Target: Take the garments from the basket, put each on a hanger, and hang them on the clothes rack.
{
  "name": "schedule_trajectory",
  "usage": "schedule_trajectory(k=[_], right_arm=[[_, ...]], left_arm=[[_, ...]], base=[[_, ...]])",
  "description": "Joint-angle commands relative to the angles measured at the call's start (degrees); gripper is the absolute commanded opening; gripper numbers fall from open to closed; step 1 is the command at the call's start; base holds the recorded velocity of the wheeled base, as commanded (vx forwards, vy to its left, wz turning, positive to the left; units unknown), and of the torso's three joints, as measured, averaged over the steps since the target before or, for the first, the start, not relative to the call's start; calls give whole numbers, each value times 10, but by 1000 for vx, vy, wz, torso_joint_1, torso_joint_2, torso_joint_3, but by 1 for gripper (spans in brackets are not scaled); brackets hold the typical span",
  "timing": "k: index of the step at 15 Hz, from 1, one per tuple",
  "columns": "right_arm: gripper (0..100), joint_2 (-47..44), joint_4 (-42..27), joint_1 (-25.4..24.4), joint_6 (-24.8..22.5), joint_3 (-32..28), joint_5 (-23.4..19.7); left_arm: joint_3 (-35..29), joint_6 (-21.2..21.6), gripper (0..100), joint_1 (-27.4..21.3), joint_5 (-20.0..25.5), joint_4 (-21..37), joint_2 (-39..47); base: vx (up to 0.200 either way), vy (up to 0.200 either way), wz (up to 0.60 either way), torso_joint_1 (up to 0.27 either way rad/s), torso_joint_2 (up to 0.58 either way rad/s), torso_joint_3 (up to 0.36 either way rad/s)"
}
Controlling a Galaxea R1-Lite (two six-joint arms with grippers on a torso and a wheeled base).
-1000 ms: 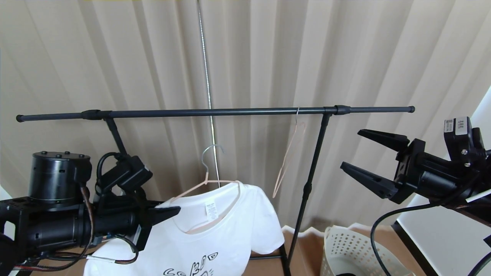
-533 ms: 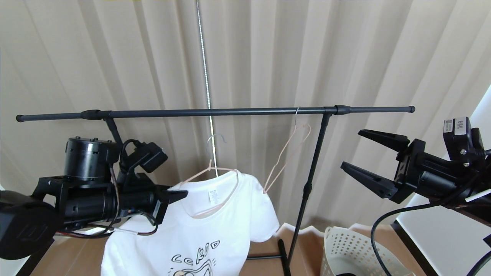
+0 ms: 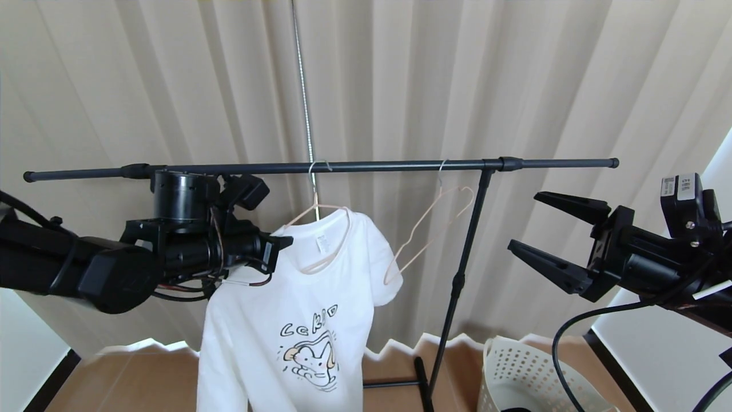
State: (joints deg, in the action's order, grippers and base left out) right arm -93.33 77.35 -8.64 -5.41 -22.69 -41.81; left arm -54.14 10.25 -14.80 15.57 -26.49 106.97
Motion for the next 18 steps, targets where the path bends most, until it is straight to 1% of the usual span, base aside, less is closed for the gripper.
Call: schedule_trajectory(k=[1, 3, 6, 9, 14, 18], right_arm=[[100, -3, 0, 0, 0, -2, 0], [100, -5, 1, 0, 0, -3, 0], [100, -5, 0, 0, 0, -3, 0], [100, -5, 1, 0, 0, -3, 0], [100, -5, 1, 1, 0, -3, 0], [100, -13, 1, 4, 0, -4, 0]], left_arm=[[-47, -8, 0, 2, -9, -1, 51], [-82, -24, 0, 2, -21, -1, 74], [-126, -35, 0, 6, -31, -1, 107], [-158, -36, 0, 7, -32, -1, 133], [-184, -35, 0, 6, -32, -1, 156], [-182, -35, 0, 6, -30, -1, 160]], base=[[0, 0, 0, 0, 0, 0], [0, 0, 0, 0, 0, 0], [0, 0, 0, 0, 0, 0], [0, 0, 0, 0, 0, 0], [0, 0, 0, 0, 0, 0], [0, 0, 0, 0, 0, 0]])
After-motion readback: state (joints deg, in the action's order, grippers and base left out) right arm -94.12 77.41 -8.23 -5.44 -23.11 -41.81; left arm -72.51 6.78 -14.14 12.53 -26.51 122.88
